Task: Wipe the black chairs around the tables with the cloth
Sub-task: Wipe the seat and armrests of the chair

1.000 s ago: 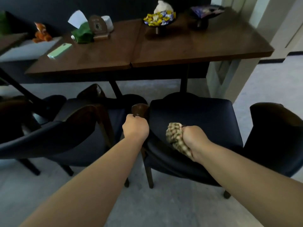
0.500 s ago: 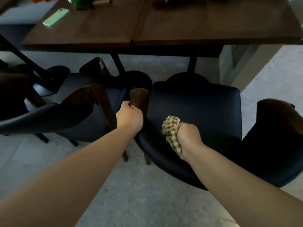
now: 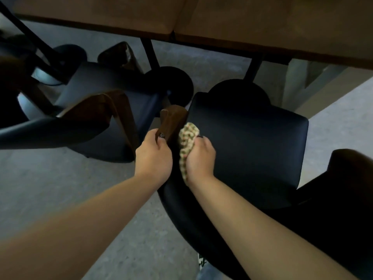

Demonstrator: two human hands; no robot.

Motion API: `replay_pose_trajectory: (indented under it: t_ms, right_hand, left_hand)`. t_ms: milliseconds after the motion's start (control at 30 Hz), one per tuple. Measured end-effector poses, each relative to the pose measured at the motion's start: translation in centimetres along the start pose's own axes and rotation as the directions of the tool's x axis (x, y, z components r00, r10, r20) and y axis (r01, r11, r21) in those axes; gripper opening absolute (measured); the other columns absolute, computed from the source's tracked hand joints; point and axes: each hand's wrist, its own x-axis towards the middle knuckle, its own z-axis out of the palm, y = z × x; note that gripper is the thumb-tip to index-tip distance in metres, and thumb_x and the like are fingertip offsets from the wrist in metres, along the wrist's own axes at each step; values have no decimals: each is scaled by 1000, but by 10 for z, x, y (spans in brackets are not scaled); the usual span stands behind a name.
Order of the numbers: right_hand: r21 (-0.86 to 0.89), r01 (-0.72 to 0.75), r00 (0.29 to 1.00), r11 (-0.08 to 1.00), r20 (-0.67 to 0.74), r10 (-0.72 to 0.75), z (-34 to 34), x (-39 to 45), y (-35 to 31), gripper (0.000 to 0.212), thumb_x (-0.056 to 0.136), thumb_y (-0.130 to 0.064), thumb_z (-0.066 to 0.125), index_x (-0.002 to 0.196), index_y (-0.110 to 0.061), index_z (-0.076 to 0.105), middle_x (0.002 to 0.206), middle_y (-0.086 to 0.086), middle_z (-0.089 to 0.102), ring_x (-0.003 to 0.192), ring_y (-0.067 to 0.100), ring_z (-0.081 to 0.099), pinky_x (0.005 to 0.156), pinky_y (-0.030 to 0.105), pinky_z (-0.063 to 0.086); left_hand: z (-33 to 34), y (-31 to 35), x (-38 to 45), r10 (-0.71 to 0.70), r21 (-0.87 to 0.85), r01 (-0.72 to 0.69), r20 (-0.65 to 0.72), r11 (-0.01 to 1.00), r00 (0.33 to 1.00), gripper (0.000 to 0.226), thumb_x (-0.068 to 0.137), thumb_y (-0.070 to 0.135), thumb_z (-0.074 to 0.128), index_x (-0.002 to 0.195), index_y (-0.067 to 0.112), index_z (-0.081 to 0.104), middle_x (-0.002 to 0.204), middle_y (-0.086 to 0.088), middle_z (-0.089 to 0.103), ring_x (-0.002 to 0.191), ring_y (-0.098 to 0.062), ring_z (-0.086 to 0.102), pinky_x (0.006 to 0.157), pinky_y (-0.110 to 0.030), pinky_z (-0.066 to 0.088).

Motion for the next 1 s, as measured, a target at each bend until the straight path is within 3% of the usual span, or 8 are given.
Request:
replay_pose_trajectory:
  t_ms: [100,233,300,367,433,567,767,1000]
  right_hand:
    - [-67,121,989,990,92,-115,27,17,-4,35,98,-22,38,130,-23,52,121,-5,59,110,11,56,92,27,48]
    - [-167,136,980,977,169,-107,47,42,-4,47,100,-23,35,147,-19,31,146,2,42,132,17,41,112,36,34]
    - [-166,119,989,979,110,-102,57,57,-4,42,101,-23,32,141,-17,41,131,4,55,122,16,53,102,29,42]
    - [-71,-1,1000,997,14,2,64,77,-8,34,101,-22,33,126,-12,54,88,0,63,83,7,66,68,19,51]
    - [-81,-122,991,989,42,126,62,102,-10,34,102,-19,33,124,-6,55,70,-2,53,58,9,55,51,21,43]
    - [-327,-132,967,936,167,194,57,133,-9,38,100,-10,29,130,2,50,71,-5,43,58,5,42,49,16,39]
    - [-28,-389,911,921,139,389,48,99,11,33,98,-29,39,78,-17,62,80,4,63,70,19,60,69,28,52]
    - [-477,66,962,876,265,72,13,63,21,28,94,-25,42,106,-17,66,97,6,67,88,22,63,77,36,52]
  left_hand:
    - [0,-2,0,11,-18,-11,-26,1000,1000,29,102,27,37,123,33,55,94,16,59,85,-3,55,68,-17,39]
    - [-1,-3,0,14,-56,-15,-16,998,1000,27,103,25,36,120,33,56,85,24,56,74,29,48,55,5,35]
    - [-1,-3,0,13,-63,-14,-14,998,1000,27,103,24,37,119,34,56,84,23,57,73,32,45,55,7,32]
    - [-1,-2,-1,4,-66,-5,-8,998,1000,25,103,24,37,114,37,55,81,18,59,72,24,51,50,2,36]
    - [-1,-1,-1,1,-82,0,7,997,1000,24,103,24,38,107,42,53,78,11,60,61,14,57,42,-4,36]
    - [-2,-3,-2,-1,-113,4,21,994,1000,26,103,24,39,103,46,54,76,6,62,48,5,55,40,-9,36]
    - [-1,-3,-1,-18,-79,19,3,997,1000,25,103,27,39,112,43,56,84,11,63,61,3,58,53,-14,39]
    - [-2,3,-4,-20,-66,19,-19,998,1000,24,102,24,38,108,42,54,82,9,63,59,8,58,44,-6,38]
